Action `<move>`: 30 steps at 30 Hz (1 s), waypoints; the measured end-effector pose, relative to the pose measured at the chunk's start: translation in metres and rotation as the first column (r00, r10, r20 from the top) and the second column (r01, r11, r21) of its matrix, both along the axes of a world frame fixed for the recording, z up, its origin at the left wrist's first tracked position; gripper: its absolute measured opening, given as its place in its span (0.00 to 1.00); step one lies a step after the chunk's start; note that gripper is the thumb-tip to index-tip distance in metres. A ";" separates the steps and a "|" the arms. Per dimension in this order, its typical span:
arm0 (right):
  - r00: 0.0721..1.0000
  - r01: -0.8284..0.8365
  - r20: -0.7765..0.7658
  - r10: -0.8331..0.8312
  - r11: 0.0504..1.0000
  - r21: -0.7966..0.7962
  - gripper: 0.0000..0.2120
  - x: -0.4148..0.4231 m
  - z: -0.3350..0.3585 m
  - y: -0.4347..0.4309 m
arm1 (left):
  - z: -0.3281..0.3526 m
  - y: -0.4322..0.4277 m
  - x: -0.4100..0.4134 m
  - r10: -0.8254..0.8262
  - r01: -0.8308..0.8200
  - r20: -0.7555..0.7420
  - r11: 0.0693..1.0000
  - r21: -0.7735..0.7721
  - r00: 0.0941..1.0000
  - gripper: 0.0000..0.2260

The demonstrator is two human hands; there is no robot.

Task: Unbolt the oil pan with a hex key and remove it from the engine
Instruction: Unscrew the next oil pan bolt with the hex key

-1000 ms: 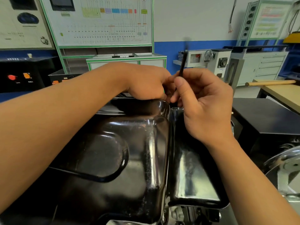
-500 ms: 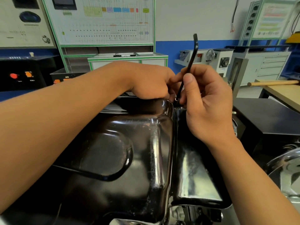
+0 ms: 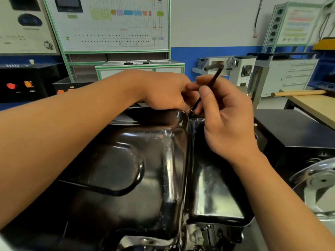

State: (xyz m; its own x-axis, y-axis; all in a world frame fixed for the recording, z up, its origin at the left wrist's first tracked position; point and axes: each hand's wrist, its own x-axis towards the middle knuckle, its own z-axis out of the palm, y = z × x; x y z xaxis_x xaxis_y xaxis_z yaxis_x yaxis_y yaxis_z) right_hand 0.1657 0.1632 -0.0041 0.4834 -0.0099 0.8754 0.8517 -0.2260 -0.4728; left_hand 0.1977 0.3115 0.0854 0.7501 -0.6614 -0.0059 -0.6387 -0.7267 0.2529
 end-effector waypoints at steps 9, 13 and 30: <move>0.998 0.032 -0.046 -0.042 0.980 -0.197 0.06 -0.008 0.011 -0.013 | -0.001 -0.002 -0.001 0.046 -0.047 -0.013 0.998 -0.051 0.999 0.10; 0.994 -0.006 -0.105 -0.002 0.997 -0.079 0.14 -0.011 0.016 -0.016 | 0.003 -0.004 -0.006 0.016 -0.017 -0.048 0.999 -0.033 0.999 0.22; 0.985 -0.095 -0.163 0.054 0.962 -0.257 0.04 -0.016 0.019 -0.022 | -0.001 0.002 0.000 0.040 -0.041 -0.022 0.998 -0.046 0.999 0.06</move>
State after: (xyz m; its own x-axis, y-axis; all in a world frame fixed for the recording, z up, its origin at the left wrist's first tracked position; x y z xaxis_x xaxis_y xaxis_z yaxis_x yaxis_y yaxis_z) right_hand 0.1497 0.1410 0.0150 0.6022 0.2522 0.7575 0.7930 -0.2986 -0.5310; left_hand 0.1974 0.3132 0.0848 0.7763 -0.6303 0.0082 -0.6033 -0.7391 0.2998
